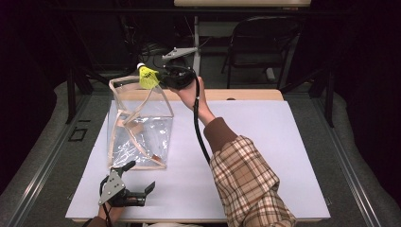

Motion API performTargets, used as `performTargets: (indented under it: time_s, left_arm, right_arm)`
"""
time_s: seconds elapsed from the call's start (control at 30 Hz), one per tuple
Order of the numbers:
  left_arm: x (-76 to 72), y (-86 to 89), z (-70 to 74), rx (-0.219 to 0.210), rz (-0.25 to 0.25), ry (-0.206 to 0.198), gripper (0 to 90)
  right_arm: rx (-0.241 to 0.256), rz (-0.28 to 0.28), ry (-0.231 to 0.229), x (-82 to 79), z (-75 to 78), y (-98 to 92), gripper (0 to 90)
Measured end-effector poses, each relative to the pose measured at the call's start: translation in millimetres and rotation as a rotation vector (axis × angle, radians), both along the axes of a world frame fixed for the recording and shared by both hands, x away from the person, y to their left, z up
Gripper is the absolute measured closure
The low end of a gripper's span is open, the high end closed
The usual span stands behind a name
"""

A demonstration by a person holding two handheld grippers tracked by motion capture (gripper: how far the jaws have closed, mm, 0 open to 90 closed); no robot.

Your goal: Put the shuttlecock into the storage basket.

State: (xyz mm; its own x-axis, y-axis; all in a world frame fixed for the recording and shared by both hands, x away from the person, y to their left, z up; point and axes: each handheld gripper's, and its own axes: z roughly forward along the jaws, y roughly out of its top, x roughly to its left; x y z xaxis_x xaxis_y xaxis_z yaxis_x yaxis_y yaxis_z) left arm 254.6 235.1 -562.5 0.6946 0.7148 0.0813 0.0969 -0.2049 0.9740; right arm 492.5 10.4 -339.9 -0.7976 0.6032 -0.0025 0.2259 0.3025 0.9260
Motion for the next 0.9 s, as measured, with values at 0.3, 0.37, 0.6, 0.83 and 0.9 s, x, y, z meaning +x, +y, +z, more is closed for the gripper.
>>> performTargets:
  time_s: [0.3, 0.37, 0.6, 0.83, 0.9]
  left_arm:
    - [-0.1, 0.0, 0.0, -0.001, 0.0, 0.0, 0.1]
    - [-0.1, 0.0, 0.0, -0.002, 0.0, 0.0, 0.1]
    - [-0.3, -0.1, 0.1, -0.003, -0.001, 0.0, 0.1]
    - [-0.3, 0.0, 0.2, -0.003, -0.001, -0.001, 0.1]
    - [-0.3, 0.0, 0.1, -0.004, -0.001, -0.001, 0.0]
  right_arm:
    - [-0.005, -0.001, 0.008, 0.6, -2.6, 8.9, 90.0]
    - [-0.007, 0.0, 0.011, 1.2, -3.9, 11.9, 90.0]
    - [-0.011, 0.001, 0.019, 1.2, -5.9, 18.6, 90.0]
    - [-0.021, -0.001, 0.02, 1.8, -8.8, 26.3, 90.0]
    - [-0.021, -0.001, 0.021, 2.1, -9.3, 26.9, 90.0]
